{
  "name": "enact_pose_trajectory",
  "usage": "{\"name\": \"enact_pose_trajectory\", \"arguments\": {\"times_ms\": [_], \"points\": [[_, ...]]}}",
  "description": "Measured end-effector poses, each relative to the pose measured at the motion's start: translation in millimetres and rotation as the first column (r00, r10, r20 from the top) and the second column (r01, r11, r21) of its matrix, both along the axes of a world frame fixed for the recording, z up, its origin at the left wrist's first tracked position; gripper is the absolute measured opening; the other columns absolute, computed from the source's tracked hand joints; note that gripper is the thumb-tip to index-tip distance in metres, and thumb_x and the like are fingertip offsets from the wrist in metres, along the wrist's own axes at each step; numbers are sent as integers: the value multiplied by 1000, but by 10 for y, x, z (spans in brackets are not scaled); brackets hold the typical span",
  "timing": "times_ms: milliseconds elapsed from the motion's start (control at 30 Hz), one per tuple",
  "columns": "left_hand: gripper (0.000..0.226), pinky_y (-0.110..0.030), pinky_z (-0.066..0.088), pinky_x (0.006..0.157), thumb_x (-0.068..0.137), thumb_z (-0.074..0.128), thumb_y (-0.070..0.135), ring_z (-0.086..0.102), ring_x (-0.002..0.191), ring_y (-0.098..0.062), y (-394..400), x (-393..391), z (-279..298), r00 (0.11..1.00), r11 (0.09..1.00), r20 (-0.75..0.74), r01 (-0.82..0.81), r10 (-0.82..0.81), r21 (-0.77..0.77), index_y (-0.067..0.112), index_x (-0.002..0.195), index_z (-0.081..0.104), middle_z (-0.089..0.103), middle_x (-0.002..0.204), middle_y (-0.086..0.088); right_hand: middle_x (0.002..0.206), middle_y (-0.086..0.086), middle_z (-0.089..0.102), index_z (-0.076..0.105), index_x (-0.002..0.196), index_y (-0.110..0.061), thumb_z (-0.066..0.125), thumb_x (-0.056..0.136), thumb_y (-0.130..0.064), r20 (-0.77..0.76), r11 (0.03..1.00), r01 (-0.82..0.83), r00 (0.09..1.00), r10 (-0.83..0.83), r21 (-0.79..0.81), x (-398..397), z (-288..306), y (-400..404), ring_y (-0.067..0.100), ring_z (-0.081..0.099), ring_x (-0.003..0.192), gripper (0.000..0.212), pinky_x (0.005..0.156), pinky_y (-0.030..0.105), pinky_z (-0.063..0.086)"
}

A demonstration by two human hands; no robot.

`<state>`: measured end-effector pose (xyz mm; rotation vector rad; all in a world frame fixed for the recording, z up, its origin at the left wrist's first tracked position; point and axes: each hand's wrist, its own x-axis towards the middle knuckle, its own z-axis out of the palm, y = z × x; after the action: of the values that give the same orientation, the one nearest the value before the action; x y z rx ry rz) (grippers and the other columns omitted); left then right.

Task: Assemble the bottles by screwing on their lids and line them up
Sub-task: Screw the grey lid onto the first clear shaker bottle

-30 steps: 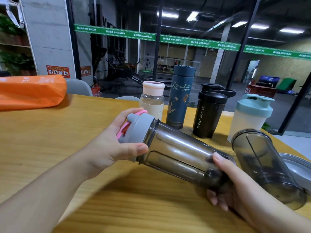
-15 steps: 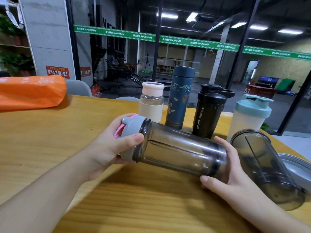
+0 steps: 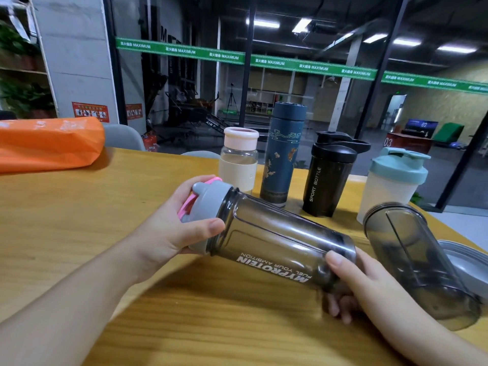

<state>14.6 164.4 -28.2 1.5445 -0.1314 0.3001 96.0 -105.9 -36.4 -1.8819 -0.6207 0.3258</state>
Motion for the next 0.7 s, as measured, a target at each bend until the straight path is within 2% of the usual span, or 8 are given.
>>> {"name": "enact_pose_trajectory", "arguments": {"times_ms": [133, 267, 333, 400, 467, 533, 600, 700], "points": [[97, -44, 55, 70, 24, 92, 56, 67, 88, -20, -6, 14, 0, 1000, 1000, 3, 3, -3, -9, 53, 115, 57, 65, 114, 6, 67, 5, 70, 57, 103, -28, 58, 26, -94, 4, 1000, 5, 1000, -5, -19, 35, -40, -10, 27, 58, 57, 102, 54, 32, 45], [96, -43, 56, 66, 24, 91, 57, 69, 86, -17, -19, 34, -25, 1000, 999, -15, -5, 4, -36, 51, 114, 58, 66, 112, 8, 84, 6, 70, 59, 110, -24, 67, 26, -87, -38, 996, 26, 999, -23, 81, 16, -86, 12, 26, 65, 64, 105, 59, 35, 49], [93, -40, 56, 61, 27, 91, 55, 70, 84, -17, -17, 47, -41, 999, 999, -36, -7, 5, -49, 49, 115, 58, 67, 113, 7, 92, 1, 71, 47, 128, -34, 72, 31, -82, -38, 993, 17, 999, -13, 120, -5, -88, 14, 23, 70, 72, 110, 65, 35, 53], [91, -39, 55, 58, 31, 91, 51, 71, 82, -18, 6, 53, -57, 999, 997, -51, -16, 12, -77, 46, 115, 59, 66, 115, 6, 105, -13, 68, 27, 134, -54, 76, 51, -68, 41, 993, -9, 999, 4, 120, -39, -73, 20, 13, 71, 85, 97, 76, 30, 55], [97, -42, 56, 58, 28, 92, 53, 71, 83, -22, 44, 58, -81, 998, 993, -62, -24, 17, -119, 43, 118, 59, 66, 117, 6, 121, -32, 48, 17, 132, -63, 75, 62, -48, 121, 996, -41, 992, 30, 83, -65, -58, 19, -5, 65, 95, 92, 81, 18, 52], [100, -44, 57, 61, 26, 92, 54, 70, 87, -25, 67, 59, -105, 996, 988, -87, -26, 13, -150, 39, 119, 59, 66, 118, 2, 131, -23, 46, 17, 132, -63, 76, 66, -30, 130, 993, -74, 990, 62, 87, -43, -75, 21, -1, 65, 101, 94, 85, 19, 51], [98, -43, 57, 60, 25, 92, 56, 71, 86, -24, 71, 61, -129, 994, 988, -109, -25, 8, -154, 35, 115, 62, 69, 113, 0, 132, -13, 51, 19, 131, -63, 77, 72, -14, 125, 993, -81, 990, 70, 85, -32, -81, 33, 10, 69, 97, 96, 89, 33, 53], [99, -40, 58, 58, 21, 92, 57, 72, 81, -21, 63, 68, -161, 992, 986, -121, -42, 23, -158, 31, 112, 63, 73, 104, -2, 125, -10, 56, 27, 128, -61, 79, 70, -11, 139, 997, -67, 988, 60, 40, -2, -64, 28, 19, 72, 77, 93, 77, 35, 57]]}}
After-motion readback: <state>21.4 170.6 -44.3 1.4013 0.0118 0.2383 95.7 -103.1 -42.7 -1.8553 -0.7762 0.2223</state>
